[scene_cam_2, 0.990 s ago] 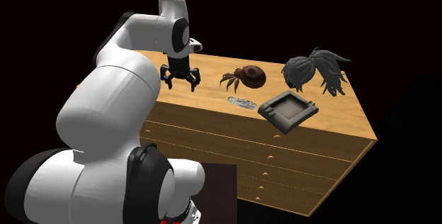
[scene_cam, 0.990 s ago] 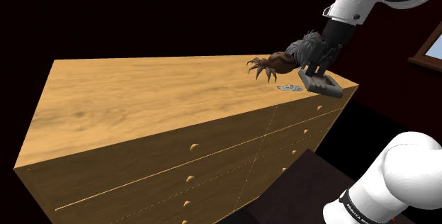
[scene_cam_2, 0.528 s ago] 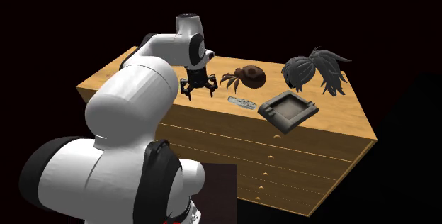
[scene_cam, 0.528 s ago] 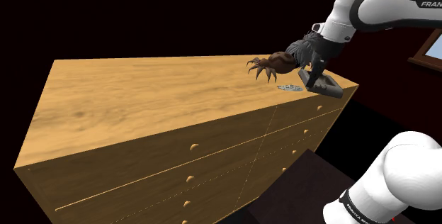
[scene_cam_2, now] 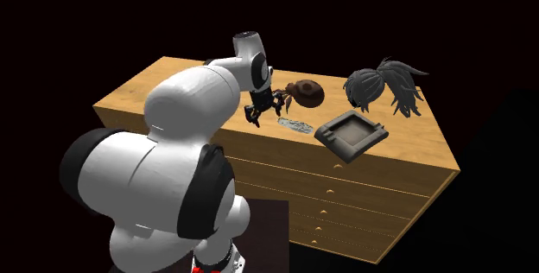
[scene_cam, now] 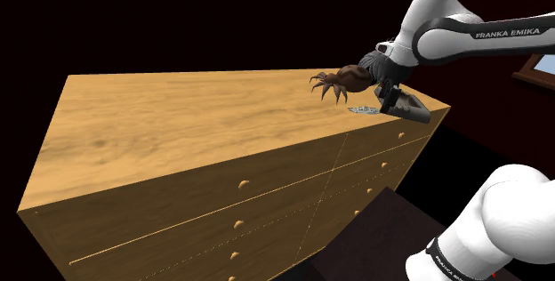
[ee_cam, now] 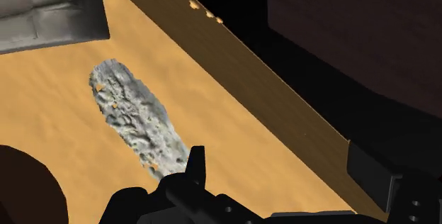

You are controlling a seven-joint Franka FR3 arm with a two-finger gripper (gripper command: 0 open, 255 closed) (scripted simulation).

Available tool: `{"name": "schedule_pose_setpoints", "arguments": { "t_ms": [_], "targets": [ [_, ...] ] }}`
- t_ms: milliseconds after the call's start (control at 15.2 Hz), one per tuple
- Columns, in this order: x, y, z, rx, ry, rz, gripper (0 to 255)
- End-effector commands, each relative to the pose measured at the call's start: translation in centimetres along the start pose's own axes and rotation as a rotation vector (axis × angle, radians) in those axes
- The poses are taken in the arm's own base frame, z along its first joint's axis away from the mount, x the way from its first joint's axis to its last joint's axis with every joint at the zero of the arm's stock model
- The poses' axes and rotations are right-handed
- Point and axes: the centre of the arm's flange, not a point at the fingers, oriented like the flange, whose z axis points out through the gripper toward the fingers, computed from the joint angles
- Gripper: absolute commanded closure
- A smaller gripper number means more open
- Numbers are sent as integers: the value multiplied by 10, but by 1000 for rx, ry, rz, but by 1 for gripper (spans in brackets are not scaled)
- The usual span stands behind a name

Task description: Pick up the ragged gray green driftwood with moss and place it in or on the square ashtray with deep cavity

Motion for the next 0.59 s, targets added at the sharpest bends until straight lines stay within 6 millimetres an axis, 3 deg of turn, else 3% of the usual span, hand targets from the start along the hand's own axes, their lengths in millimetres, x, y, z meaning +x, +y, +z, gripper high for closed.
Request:
{"name": "schedule_pose_setpoints", "arguments": {
  "t_ms": [0, 462, 528],
  "targets": [
    [2, 16, 16, -37, -5, -92, 0],
    [26, 73, 62, -159, -23, -388, 0],
    [27, 74, 63, -161, -23, -392, 0]
  ]
}}
